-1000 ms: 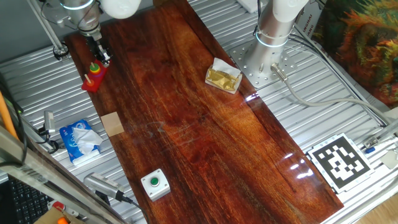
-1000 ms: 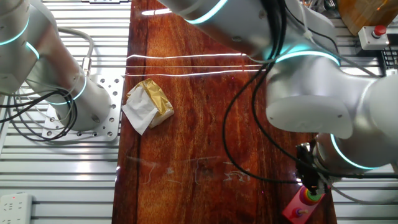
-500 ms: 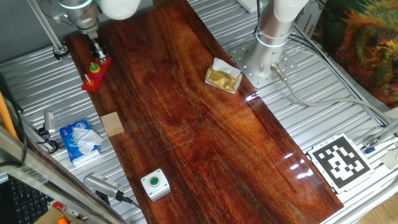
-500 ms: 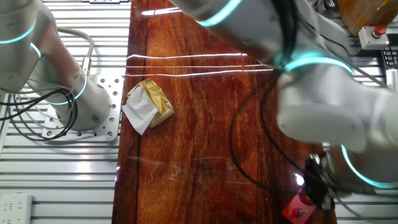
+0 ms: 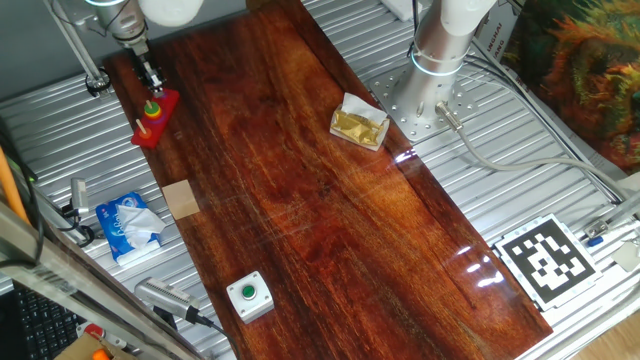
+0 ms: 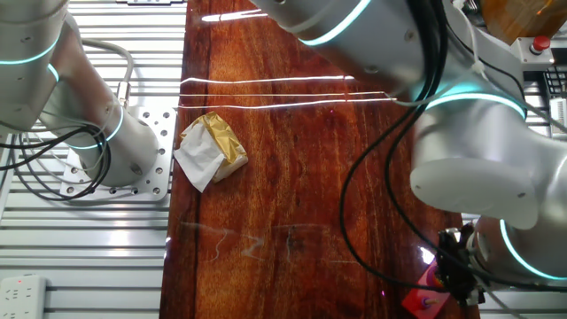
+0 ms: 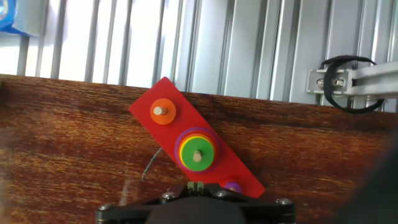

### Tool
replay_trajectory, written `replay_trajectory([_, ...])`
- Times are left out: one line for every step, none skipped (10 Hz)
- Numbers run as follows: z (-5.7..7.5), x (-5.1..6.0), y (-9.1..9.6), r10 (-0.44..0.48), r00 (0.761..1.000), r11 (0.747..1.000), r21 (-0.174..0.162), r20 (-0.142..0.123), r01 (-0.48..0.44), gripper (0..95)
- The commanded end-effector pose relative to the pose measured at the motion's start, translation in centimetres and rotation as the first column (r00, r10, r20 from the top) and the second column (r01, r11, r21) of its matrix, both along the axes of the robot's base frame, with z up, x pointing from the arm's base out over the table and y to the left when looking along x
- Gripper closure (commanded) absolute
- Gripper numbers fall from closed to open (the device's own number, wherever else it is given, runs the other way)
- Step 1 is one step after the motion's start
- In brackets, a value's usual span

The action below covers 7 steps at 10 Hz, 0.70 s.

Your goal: Take out one Hanoi block and throw it aside

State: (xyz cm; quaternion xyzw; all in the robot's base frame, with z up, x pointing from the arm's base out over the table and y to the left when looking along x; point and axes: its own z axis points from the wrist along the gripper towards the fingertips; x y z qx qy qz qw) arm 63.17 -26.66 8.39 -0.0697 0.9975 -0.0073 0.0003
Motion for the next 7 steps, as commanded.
replay_trajectory([-0.21, 0.39, -0.27, 0.020, 1.000, 1.000, -0.003, -0.009, -0.020, 76.0])
replay_trajectory([-0.17, 0.47, -0.44, 0.030, 0.999, 1.000, 0.000, -0.009, -0.030, 57.0])
replay_trajectory([-0.04, 0.58, -0.58, 0.039, 0.999, 0.999, 0.000, -0.008, -0.039, 38.0])
replay_trajectory([0.05, 0.67, -0.72, 0.041, 0.999, 0.999, 0.004, -0.009, -0.041, 38.0])
replay_trajectory([0.06, 0.68, -0.72, 0.038, 0.999, 0.999, 0.010, -0.008, -0.038, 38.0])
replay_trajectory([0.09, 0.70, -0.67, 0.038, 0.999, 0.999, 0.015, -0.005, -0.037, 38.0])
replay_trajectory([-0.03, 0.78, -0.68, 0.039, 0.999, 0.999, 0.018, -0.006, -0.038, 38.0])
